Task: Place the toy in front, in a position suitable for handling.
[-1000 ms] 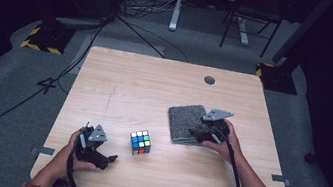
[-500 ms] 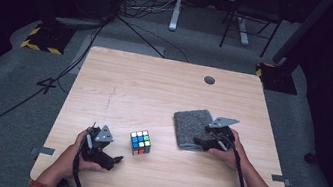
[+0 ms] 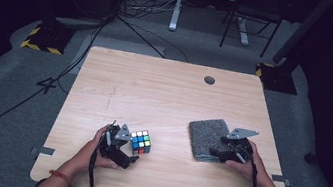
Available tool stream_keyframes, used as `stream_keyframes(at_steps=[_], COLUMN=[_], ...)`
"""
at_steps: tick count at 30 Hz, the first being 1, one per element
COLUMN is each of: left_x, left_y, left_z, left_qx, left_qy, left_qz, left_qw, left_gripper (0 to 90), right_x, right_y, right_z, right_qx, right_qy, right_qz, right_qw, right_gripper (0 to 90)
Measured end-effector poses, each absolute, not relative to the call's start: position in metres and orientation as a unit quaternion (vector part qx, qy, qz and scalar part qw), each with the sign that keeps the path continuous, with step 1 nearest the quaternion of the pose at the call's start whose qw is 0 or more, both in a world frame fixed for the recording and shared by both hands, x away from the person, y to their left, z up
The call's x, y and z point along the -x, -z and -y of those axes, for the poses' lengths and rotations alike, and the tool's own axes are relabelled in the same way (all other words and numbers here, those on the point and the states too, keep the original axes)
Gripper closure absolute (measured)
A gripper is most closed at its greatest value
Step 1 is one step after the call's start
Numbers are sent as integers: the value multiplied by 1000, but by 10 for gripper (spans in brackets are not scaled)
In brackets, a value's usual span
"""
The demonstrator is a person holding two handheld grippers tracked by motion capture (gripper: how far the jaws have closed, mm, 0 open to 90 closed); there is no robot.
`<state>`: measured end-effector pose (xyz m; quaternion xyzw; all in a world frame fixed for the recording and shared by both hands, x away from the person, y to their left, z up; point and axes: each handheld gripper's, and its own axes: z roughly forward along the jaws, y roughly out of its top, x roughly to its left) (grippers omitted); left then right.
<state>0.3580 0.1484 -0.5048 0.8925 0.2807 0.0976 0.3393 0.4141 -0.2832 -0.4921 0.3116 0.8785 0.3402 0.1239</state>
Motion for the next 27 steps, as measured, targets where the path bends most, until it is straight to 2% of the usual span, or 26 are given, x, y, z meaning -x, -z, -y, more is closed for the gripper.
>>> stream_keyframes(at_steps=[12, 13, 15, 17, 19, 20, 22, 25, 27], left_x=[-360, -361, -362, -364, -366, -366, -368, -371, -373], left_y=[503, 501, 498, 495, 492, 492, 489, 489, 489], left_z=[-141, -139, -136, -132, -130, -130, -126, -121, -120], left_qx=[-900, -901, -900, -901, -897, -897, -897, -898, -898], left_qy=[-101, -97, -97, -92, -88, -88, -89, -88, -88], left_qz=[-261, -254, -247, -240, -231, -231, -222, -218, -218], left_qw=[335, 337, 346, 350, 366, 366, 372, 371, 372], left_gripper=[11, 48, 219, 129, 188, 156, 182, 161, 203], right_x=[-383, -380, -380, -379, -379, -379, -381, -384, -390], right_y=[491, 489, 487, 485, 482, 482, 479, 480, 487], right_z=[332, 334, 334, 331, 329, 329, 324, 318, 313], right_qx=[-317, -314, -320, -319, -319, -319, -322, -322, -329], right_qy=[-338, -332, -334, -342, -360, -360, -377, -372, -357], right_qz=[-878, -881, -877, -873, -865, -865, -856, -858, -862], right_qw=[122, 125, 129, 138, 143, 143, 147, 151, 149], right_gripper=[281, 278, 261, 248, 244, 244, 228, 217, 201])
